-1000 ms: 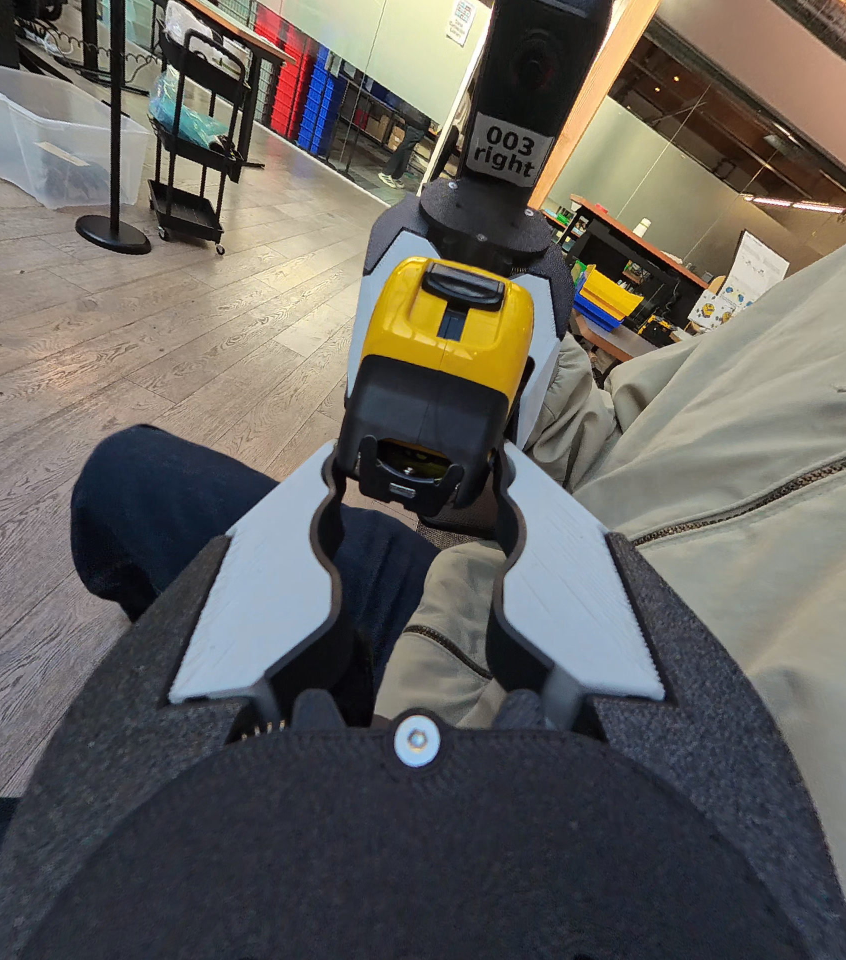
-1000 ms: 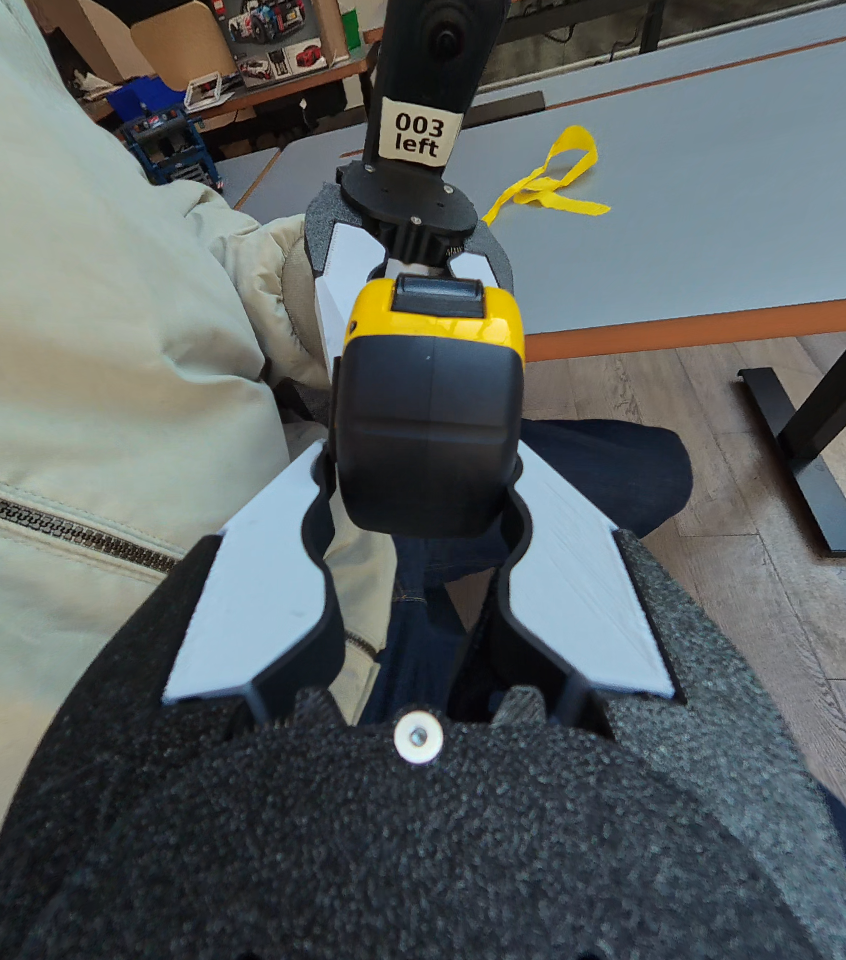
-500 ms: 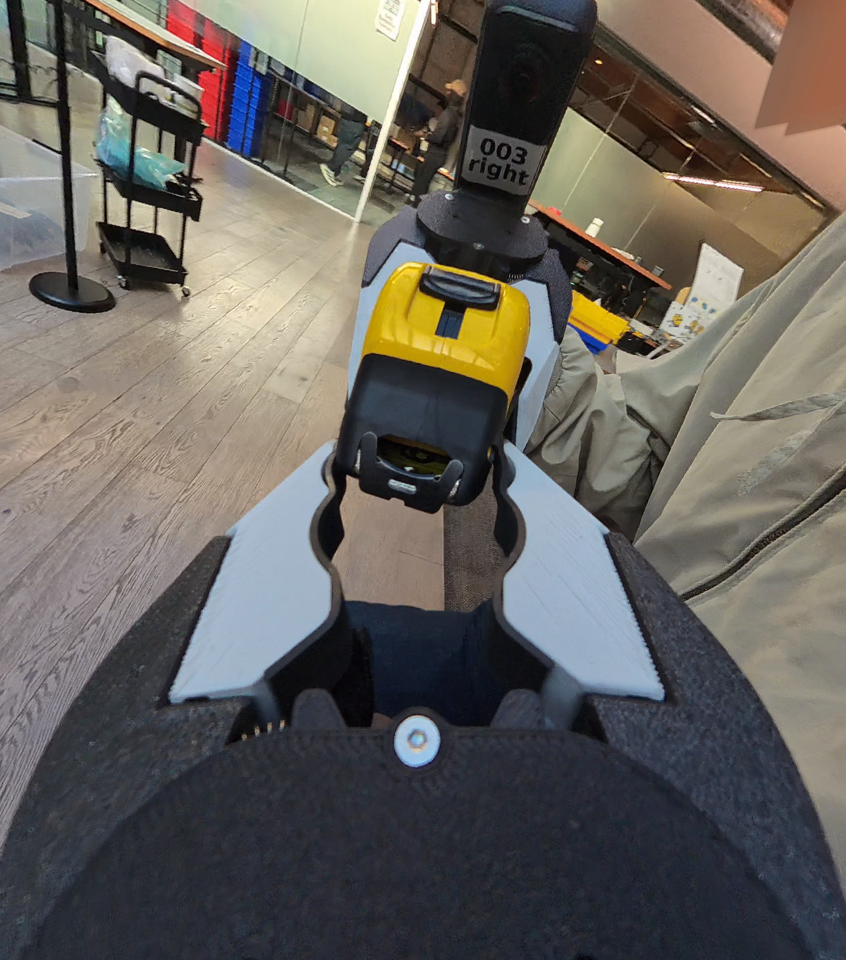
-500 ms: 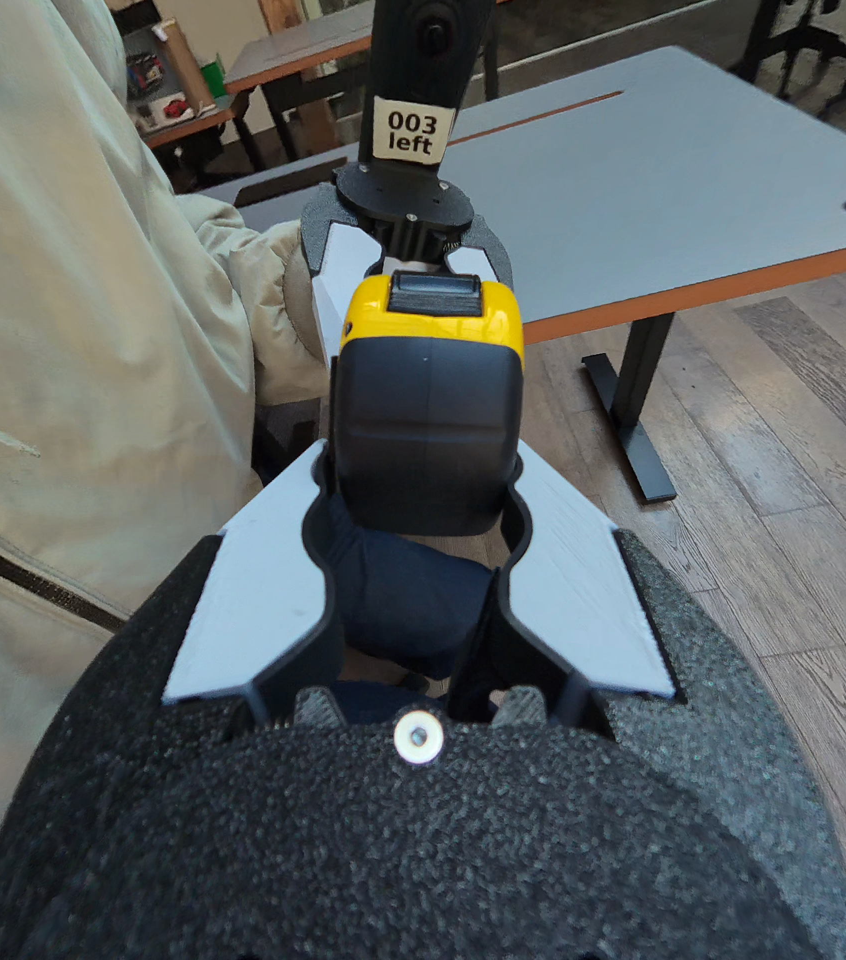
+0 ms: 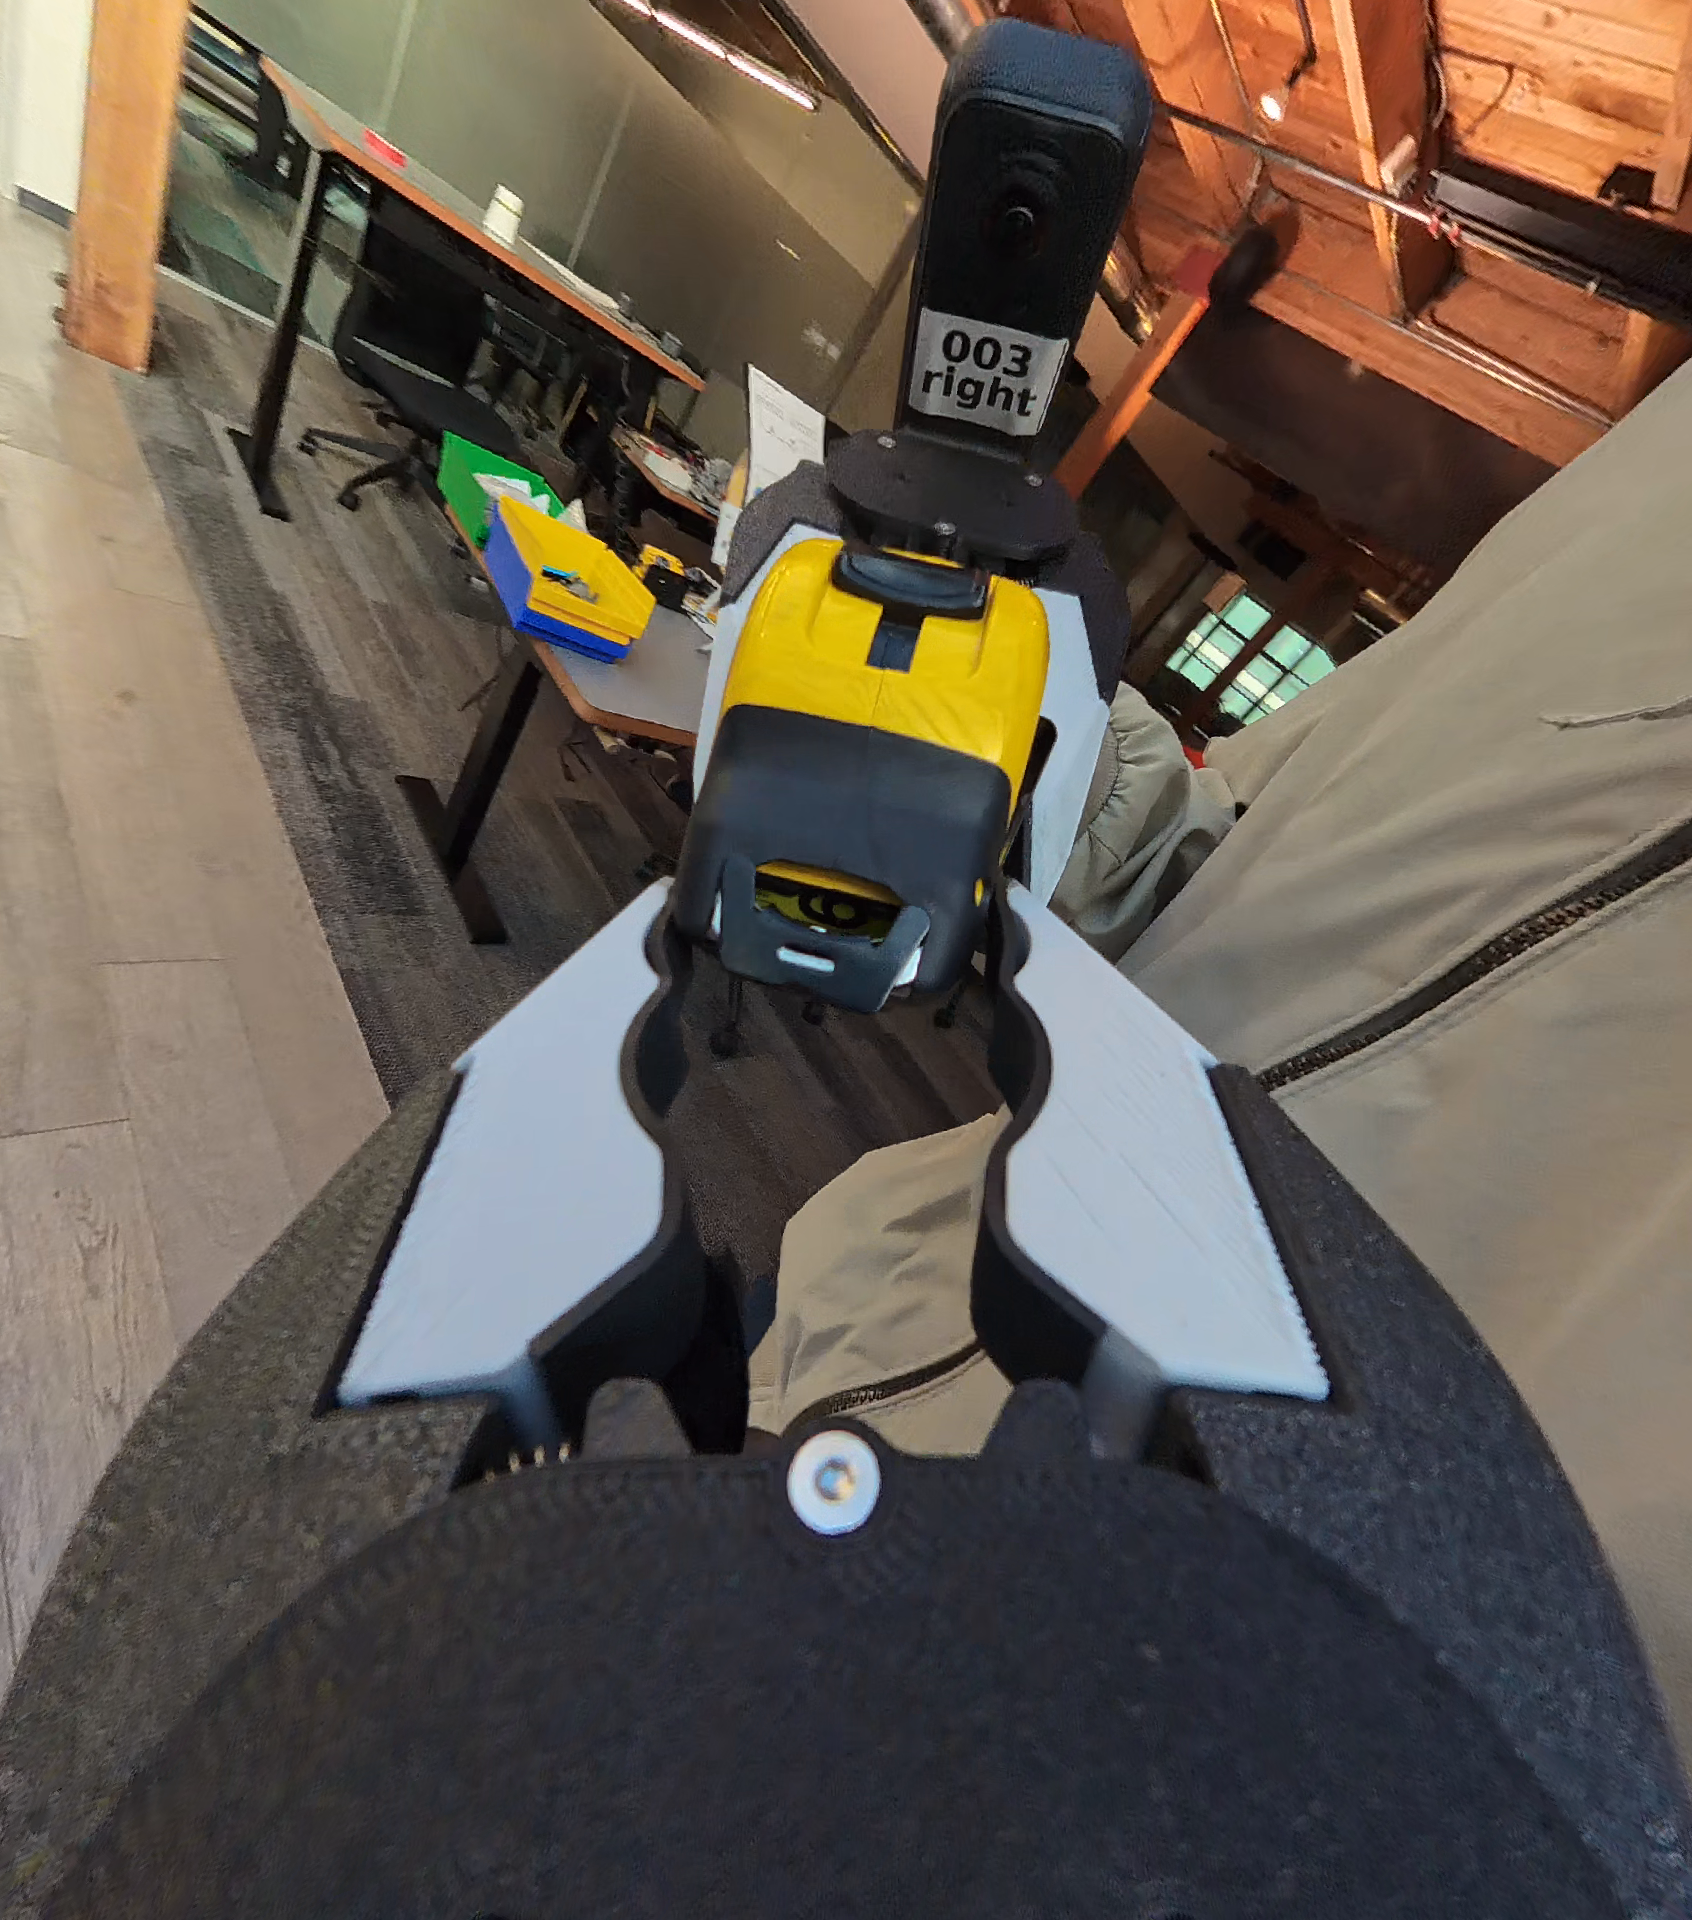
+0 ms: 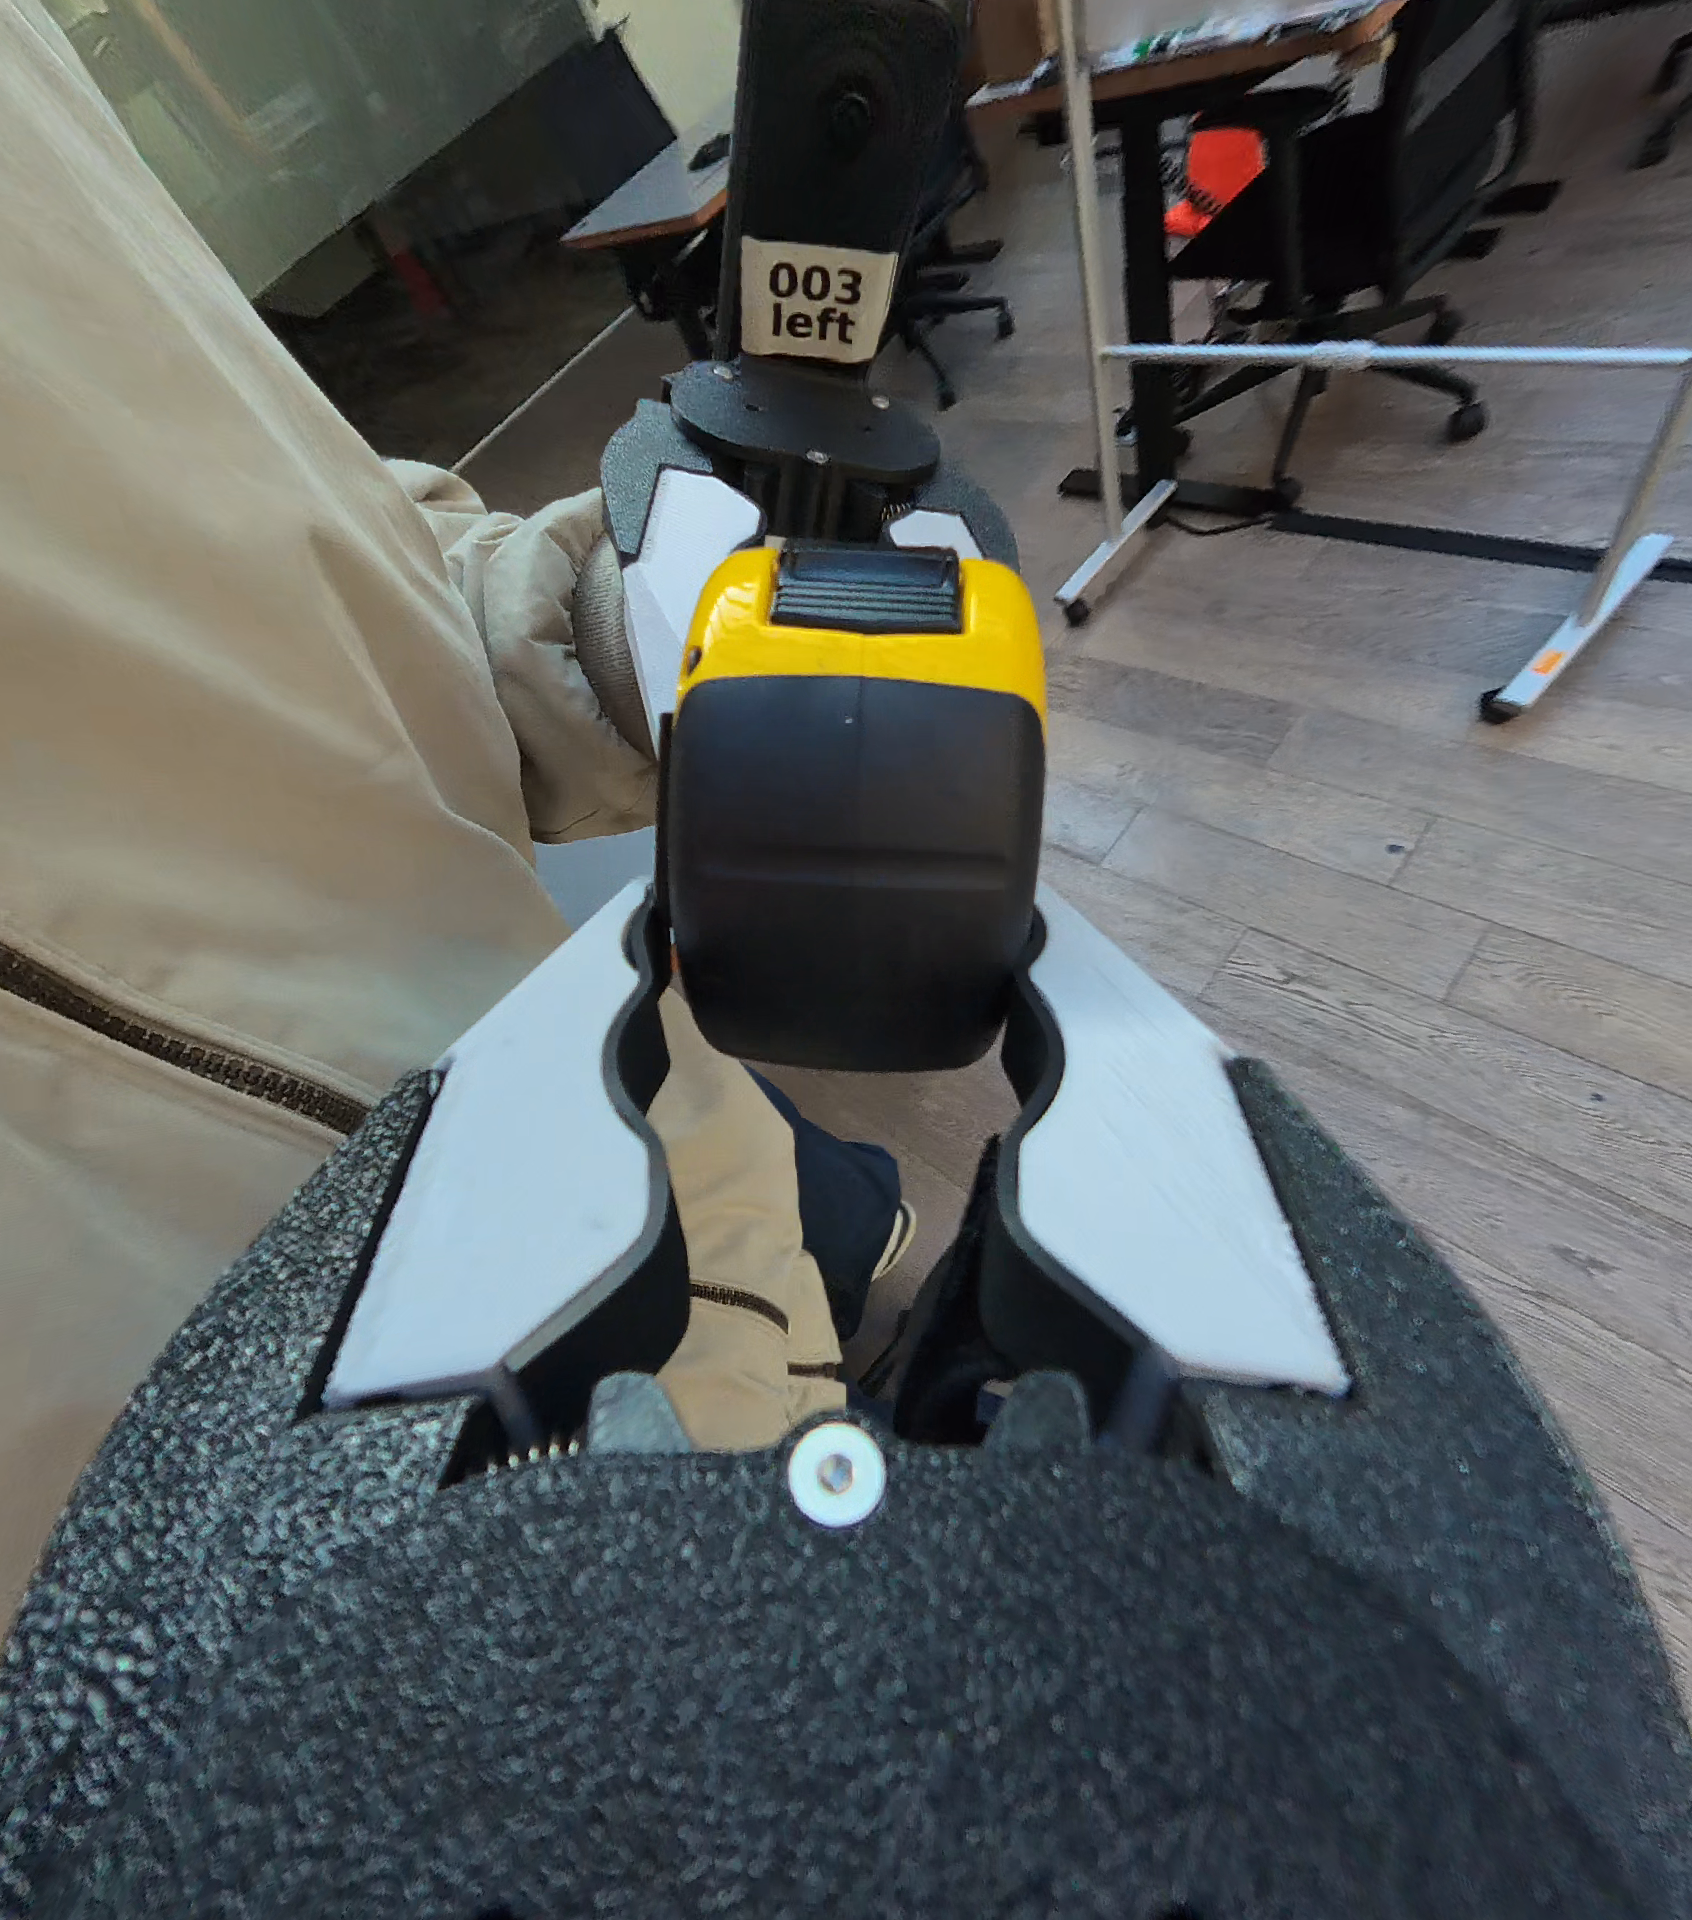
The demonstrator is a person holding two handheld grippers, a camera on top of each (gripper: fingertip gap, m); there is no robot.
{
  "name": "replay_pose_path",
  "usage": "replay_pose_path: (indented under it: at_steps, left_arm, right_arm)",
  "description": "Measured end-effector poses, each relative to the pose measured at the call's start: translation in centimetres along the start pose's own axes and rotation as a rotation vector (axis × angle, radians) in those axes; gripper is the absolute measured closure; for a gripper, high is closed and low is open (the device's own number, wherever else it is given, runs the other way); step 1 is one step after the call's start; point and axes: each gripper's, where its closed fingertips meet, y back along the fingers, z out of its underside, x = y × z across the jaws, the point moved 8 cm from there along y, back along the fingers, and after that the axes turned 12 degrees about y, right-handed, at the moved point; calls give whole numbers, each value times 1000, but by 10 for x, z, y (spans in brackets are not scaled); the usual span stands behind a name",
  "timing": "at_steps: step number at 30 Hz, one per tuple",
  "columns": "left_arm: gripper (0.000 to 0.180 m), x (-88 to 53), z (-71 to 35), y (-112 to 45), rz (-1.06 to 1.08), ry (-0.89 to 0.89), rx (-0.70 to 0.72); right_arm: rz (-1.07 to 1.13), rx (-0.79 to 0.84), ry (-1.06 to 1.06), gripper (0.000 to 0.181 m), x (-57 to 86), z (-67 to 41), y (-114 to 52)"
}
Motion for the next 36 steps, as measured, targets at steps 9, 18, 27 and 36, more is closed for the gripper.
replay_pose_path:
  at_steps: [9, 18, 27, 36]
  left_arm:
    - [122, -3, -129, -169, 189, -107, -195]
    - [123, -107, -211, -294, 335, -110, -353]
    - [124, -258, -361, -422, 521, -52, -417]
    - [124, -379, -506, -564, 616, -73, -517]
  right_arm:
    - [297, 106, 1, 117, 38, -17, 184]
    - [481, 109, -117, 117, 142, 29, 284]
    - [636, 97, -216, 117, 332, 34, 396]
    - [772, 146, -260, 117, 502, 46, 525]
